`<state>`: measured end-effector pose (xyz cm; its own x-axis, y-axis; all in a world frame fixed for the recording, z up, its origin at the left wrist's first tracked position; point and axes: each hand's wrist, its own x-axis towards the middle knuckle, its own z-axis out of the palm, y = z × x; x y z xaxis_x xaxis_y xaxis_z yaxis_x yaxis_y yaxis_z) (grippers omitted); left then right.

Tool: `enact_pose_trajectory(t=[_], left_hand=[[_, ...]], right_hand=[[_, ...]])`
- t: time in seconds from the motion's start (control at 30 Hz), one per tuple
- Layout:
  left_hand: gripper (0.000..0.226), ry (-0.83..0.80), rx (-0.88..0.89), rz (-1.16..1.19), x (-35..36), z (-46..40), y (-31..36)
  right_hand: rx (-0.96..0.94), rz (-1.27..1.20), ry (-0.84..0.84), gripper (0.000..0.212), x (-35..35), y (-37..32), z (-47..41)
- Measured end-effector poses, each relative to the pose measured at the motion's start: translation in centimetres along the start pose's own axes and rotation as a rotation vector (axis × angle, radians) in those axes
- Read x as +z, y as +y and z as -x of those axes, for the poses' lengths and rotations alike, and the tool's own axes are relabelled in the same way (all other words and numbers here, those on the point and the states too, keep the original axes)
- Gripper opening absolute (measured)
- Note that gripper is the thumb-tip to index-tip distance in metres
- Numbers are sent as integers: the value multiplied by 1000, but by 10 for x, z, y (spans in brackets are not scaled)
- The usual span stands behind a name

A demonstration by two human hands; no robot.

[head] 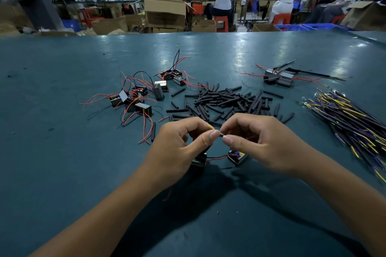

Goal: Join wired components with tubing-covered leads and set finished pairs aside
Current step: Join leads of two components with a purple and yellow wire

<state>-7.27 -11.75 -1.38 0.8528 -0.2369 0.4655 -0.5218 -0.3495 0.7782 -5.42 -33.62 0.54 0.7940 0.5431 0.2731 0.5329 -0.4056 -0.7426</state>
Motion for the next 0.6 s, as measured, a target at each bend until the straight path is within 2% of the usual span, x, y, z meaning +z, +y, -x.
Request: enact_pose_trajectory(t=[0.17, 0.37, 0.6], left_hand=[[14, 78, -18, 94, 2, 0, 0], [23, 87, -73, 218, 3, -1, 1], [17, 86, -53, 64, 2, 0, 3]], right_hand=[[-14, -98, 43, 8, 6, -1, -2], [43, -210, 22, 12, 5, -2, -2], [61, -214, 34, 12, 5, -1, -1]])
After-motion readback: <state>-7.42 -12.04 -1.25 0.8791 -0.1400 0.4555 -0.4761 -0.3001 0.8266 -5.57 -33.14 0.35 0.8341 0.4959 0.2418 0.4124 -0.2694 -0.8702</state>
